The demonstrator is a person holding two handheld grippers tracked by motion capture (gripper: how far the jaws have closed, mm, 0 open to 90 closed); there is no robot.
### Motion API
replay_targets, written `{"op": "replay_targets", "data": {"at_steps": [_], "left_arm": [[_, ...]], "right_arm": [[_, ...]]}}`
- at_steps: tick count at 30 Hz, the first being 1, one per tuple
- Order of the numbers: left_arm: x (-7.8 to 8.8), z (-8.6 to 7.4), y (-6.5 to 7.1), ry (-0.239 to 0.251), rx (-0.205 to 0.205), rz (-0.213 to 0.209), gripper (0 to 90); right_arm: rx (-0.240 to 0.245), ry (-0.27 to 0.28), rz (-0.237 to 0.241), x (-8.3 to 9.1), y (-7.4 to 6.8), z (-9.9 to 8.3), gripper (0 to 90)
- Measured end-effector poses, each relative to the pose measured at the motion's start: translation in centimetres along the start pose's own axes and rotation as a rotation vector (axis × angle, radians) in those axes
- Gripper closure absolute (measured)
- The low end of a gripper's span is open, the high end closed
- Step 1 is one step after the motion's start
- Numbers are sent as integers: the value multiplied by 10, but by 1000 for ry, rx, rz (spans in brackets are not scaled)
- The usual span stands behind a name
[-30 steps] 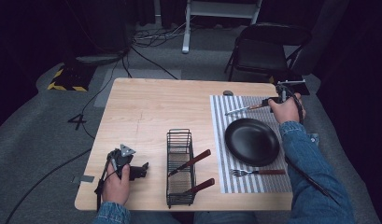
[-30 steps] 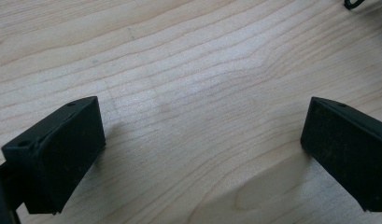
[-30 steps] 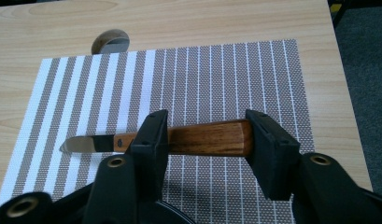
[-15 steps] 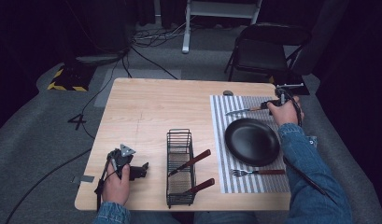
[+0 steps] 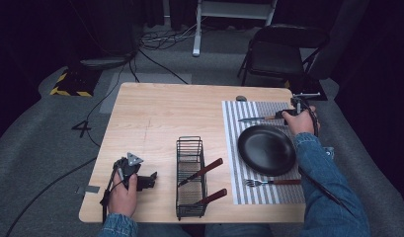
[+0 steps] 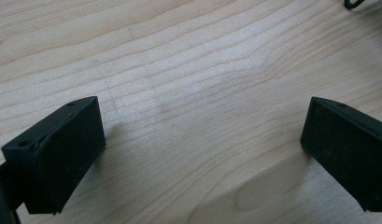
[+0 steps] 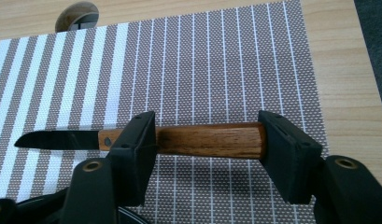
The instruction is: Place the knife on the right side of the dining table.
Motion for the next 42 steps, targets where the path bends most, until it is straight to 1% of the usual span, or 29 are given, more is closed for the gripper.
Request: {"op": "replay_targets", "data": {"at_steps": [8, 25, 30, 31, 35, 37, 42], "left_arm": [[0, 0, 0, 0, 0, 0, 0], [0, 0, 0, 1, 0, 1, 0], [0, 0, 0, 1, 1, 1, 0], [0, 0, 0, 0, 0, 0, 0], [0, 0, 0, 0, 0, 0, 0], [0, 0, 0, 1, 1, 1, 0], [0, 0, 0, 1, 0, 1, 0]], "right_arm": [[7, -8, -12, -4, 2, -3, 384], [-11, -17, -15, -17, 6, -7, 375], [9, -23, -41, -23, 9, -10, 403], [6, -22, -41, -24, 9, -11, 404], [9, -19, -46, -22, 11, -10, 409], [15, -10, -54, -18, 12, -8, 416], [27, 11, -56, -9, 10, -2, 419]]}}
Point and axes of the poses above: each handheld gripper's, and its own axes: x roughly backward along the jaws, z roughly out of its top, y roughly to its right, the point moved 7 cm from there along -x, roughly forward along the jaws, and after that the axes turned 14 degrees about x, right-handed, at the moved point
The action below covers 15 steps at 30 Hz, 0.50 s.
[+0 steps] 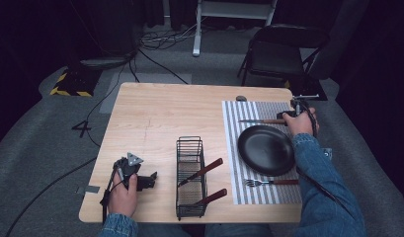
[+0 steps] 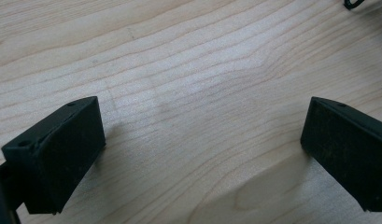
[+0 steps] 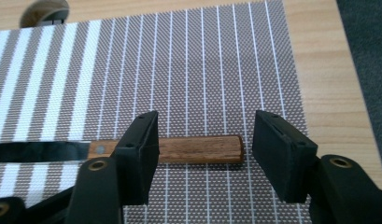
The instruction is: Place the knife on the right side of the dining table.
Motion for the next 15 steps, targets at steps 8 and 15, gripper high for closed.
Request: {"op": "replay_targets", "data": {"at_steps": [8, 15], "left_arm": [[0, 0, 0, -2, -2, 0, 0], [0, 0, 0, -1, -2, 1, 0]], "right_arm": [[34, 52, 11, 28, -8, 12, 427], [57, 98, 18, 55, -12, 20, 429]]}}
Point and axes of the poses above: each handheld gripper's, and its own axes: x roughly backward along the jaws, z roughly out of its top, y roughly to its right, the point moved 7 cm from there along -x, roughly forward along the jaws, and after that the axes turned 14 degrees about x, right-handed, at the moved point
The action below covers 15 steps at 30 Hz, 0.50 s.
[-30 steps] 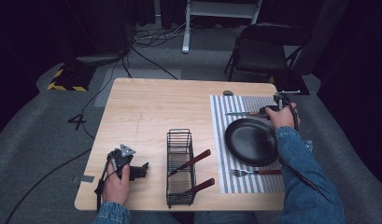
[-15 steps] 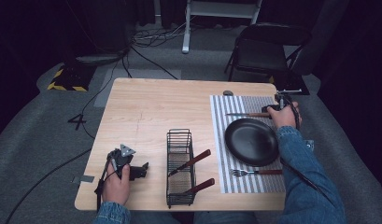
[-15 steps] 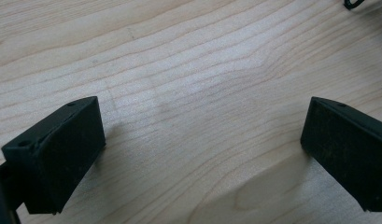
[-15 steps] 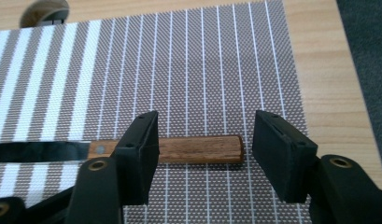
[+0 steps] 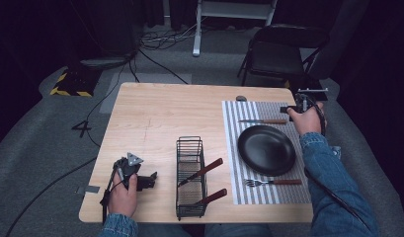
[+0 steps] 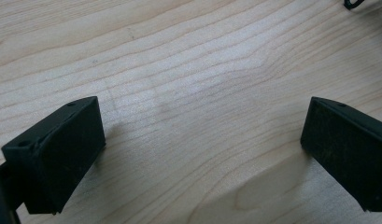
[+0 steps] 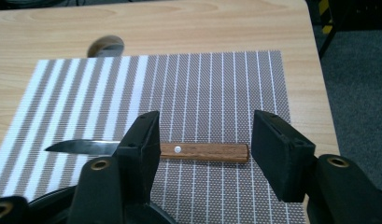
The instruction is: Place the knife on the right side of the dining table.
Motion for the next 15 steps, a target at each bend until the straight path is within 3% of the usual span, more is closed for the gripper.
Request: {"op": "replay_targets", "data": {"at_steps": [8, 15], "left_arm": [[0, 0, 0, 0, 1, -2, 0], [0, 0, 0, -1, 1, -2, 0]], "right_arm": [[25, 64, 37, 31, -8, 9, 433], [79, 144, 119, 59, -25, 16, 431]]}}
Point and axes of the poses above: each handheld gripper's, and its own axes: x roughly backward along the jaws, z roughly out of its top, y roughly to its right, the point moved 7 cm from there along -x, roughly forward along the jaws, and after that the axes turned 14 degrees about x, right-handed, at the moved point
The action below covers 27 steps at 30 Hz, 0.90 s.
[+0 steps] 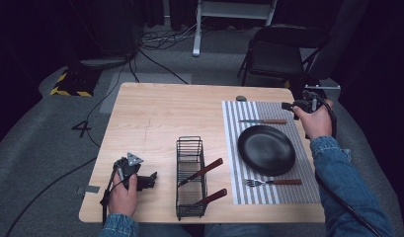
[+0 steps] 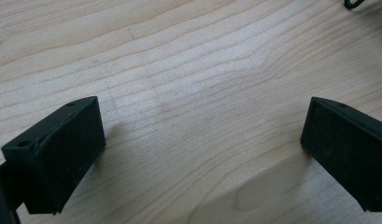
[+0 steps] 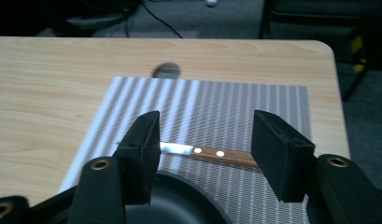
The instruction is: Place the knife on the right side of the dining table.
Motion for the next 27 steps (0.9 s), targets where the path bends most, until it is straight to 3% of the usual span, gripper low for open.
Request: {"op": "replay_targets", "data": {"at_steps": [4, 6, 8, 13, 15, 21, 27], "left_arm": [[0, 0, 0, 0, 0, 1, 0], [0, 0, 0, 0, -1, -1, 0], [0, 0, 0, 0, 0, 0, 0], [0, 0, 0, 0, -1, 0, 0], [0, 0, 0, 0, -1, 1, 0], [0, 0, 0, -1, 0, 1, 0], [0, 0, 0, 0, 0, 2, 1]], "right_arm": [[31, 69, 71, 20, -18, 6, 429], [36, 81, 83, 23, -22, 7, 429], [65, 117, 124, 34, -36, 9, 427], [112, 153, 164, 49, -56, 9, 423], [154, 177, 194, 59, -74, 6, 418], [263, 168, 242, 64, -105, -18, 408], [277, 181, 271, 65, -127, -55, 408]]}}
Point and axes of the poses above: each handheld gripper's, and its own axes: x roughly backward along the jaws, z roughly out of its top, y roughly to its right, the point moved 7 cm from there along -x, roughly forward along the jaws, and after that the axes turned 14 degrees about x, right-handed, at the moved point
